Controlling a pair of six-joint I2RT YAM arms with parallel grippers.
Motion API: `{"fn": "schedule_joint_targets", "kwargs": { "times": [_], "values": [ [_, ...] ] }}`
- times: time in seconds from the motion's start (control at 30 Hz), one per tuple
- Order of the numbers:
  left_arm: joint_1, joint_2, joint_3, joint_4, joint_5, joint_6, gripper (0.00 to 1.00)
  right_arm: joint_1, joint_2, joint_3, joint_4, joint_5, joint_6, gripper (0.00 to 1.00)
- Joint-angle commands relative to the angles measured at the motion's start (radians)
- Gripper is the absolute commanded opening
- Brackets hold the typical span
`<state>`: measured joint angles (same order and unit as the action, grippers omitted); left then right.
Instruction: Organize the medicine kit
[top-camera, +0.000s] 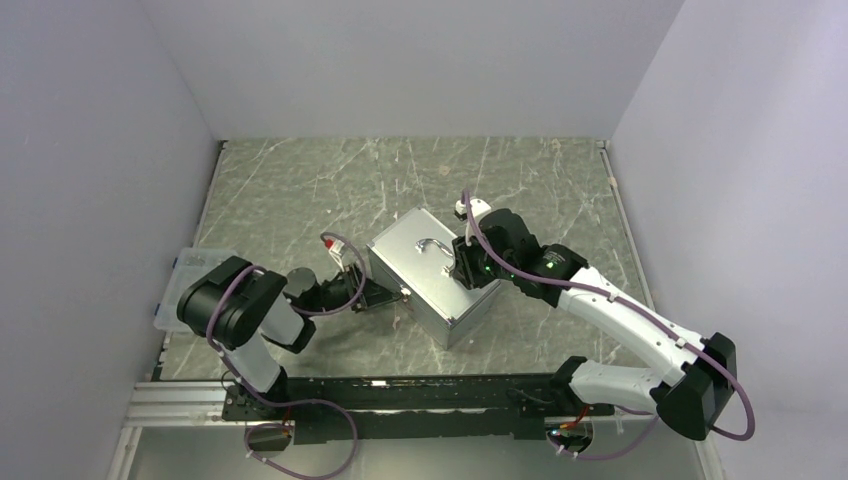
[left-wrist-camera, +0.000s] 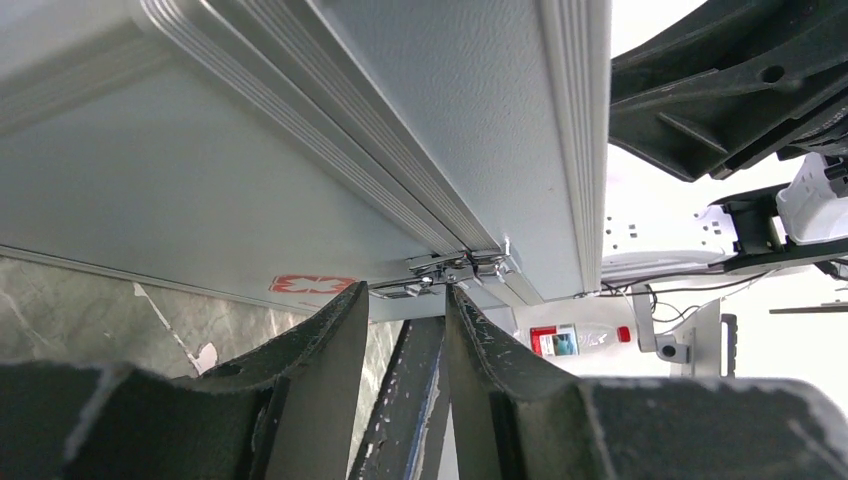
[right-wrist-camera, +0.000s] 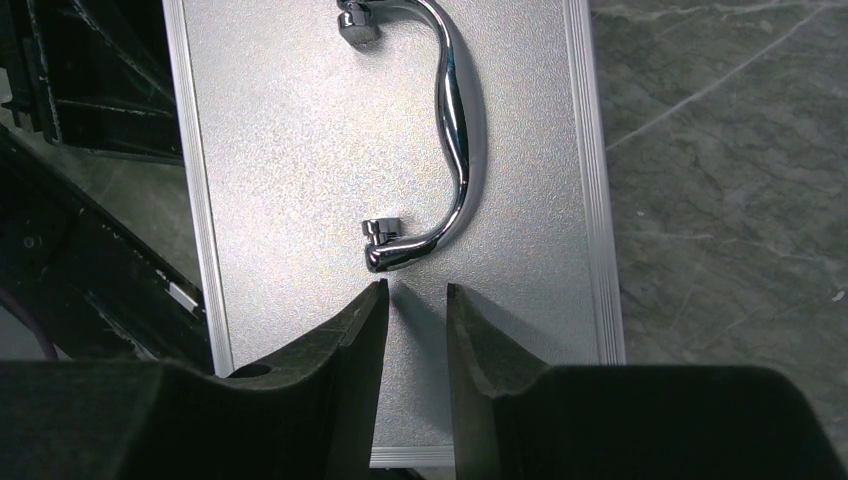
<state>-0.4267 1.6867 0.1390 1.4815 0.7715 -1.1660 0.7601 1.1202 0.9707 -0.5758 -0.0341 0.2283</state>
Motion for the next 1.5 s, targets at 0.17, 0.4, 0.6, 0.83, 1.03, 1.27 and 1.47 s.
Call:
{"fn": "schedule_joint_targets", "kwargs": {
  "times": [0.17, 0.4, 0.6, 0.83, 1.03, 1.27, 1.47],
  "values": [
    [0.026, 0.019, 0.044, 0.187, 0.087, 0.045, 0.40, 0.004, 0.029, 0.038, -0.040, 0.004, 0.006, 0.32],
    [0.026, 0.024, 0.053, 0.187, 0.121, 0.063, 0.38, 0.010, 0.035, 0.053, -0.054, 0.012, 0.009, 0.32],
    [0.028, 0.002, 0.001, 0.187, 0.120, 0.064, 0.29, 0.013, 0.030, 0.044, -0.048, 0.016, 0.011, 0.32],
    [0.038, -0.035, -0.037, 0.186, 0.112, 0.036, 0.64, 0.012, 0.026, 0.037, -0.040, 0.011, 0.004, 0.33],
    [0.049, -0.019, -0.028, 0.187, 0.120, 0.036, 0.97, 0.013, 0.020, 0.025, -0.027, 0.004, 0.000, 0.33],
    [0.049, 0.005, 0.055, 0.187, 0.128, 0.027, 0.99, 0.014, 0.003, 0.014, -0.035, 0.007, 0.002, 0.34],
    [0.049, 0.045, 0.120, 0.187, 0.150, 0.007, 0.99, 0.015, -0.003, 0.011, -0.036, 0.008, 0.004, 0.34]
  ]
}}
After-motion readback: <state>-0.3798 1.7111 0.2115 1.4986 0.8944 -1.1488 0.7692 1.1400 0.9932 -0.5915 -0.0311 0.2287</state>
